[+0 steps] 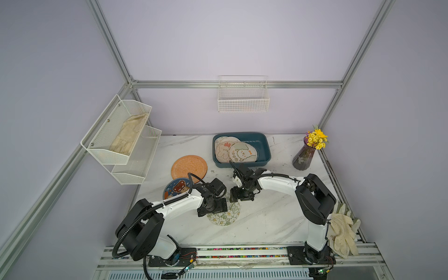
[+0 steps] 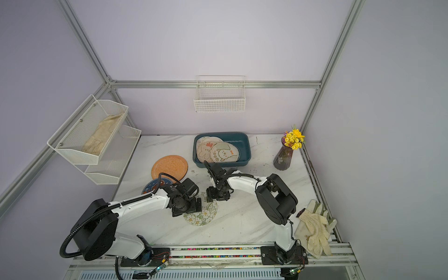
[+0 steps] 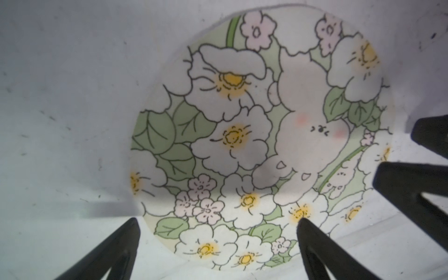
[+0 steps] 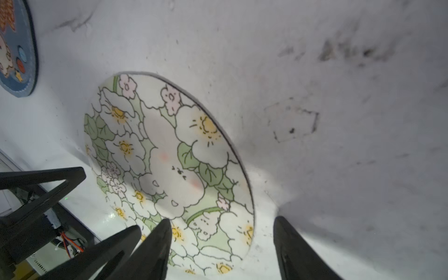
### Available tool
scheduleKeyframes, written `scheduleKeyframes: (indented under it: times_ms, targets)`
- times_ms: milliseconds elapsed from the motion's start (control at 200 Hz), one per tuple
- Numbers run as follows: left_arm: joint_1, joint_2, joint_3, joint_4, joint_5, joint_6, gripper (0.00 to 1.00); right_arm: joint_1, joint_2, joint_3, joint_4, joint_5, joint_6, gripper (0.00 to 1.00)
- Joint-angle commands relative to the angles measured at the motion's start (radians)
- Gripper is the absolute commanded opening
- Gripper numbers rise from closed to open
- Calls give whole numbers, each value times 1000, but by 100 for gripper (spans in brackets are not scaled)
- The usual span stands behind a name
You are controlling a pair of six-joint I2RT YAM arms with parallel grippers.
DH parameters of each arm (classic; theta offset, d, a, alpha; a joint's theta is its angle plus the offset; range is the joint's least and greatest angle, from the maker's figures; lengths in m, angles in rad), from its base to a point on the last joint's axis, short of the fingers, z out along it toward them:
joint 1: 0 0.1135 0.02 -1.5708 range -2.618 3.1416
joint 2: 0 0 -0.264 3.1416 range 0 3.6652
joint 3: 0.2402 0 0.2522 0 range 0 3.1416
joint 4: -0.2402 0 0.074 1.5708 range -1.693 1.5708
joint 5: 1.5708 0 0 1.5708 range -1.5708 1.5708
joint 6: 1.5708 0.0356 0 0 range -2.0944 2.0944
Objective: Put the coasters into the storage box
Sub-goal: Move the coaster to the center of the board, then pick up the coaster from the center of the board.
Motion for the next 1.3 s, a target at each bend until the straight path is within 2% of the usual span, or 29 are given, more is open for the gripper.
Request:
scheduleKeyframes:
  times_ms: [0,260,525,720,945,1295]
  targets:
    - [2,-15,-22,23,-19,-19,99,9,17,-10,-2,46,-14,65]
    - [10,-4,-37,36,-12,-19,91,25,40,-14,1,50,-18,62]
    - [21,-26,-76,14,-31,-32,94,33,47,-19,9,52,-13,62]
    - [31,-70,-128,110,-8,-47,94,39,54,-24,12,48,-9,61]
    - [31,-58,-119,152,8,-39,90,46,65,-27,18,45,-1,53]
    - [32,-57,-119,159,11,-30,88,52,79,-30,29,33,6,46]
